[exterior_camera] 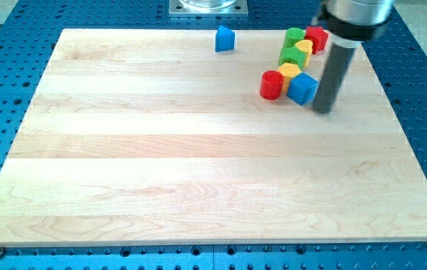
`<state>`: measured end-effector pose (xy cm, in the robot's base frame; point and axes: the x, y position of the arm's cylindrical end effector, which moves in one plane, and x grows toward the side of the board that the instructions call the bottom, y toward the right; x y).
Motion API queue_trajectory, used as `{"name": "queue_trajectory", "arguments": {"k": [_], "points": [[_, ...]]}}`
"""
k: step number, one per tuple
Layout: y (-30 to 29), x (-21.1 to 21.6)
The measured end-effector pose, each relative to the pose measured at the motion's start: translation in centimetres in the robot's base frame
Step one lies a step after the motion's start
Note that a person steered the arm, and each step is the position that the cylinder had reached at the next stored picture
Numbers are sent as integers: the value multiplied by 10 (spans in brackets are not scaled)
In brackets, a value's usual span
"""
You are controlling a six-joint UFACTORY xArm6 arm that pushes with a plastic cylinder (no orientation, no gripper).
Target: Push the green star and the heart slightly to the left
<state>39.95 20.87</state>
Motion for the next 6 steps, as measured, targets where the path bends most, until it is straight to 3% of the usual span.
{"name": "queue_trajectory", "arguments": {"k": [1, 2, 4, 6], "points": [[21, -70], [12, -91], [2, -128], [-57, -120]]}}
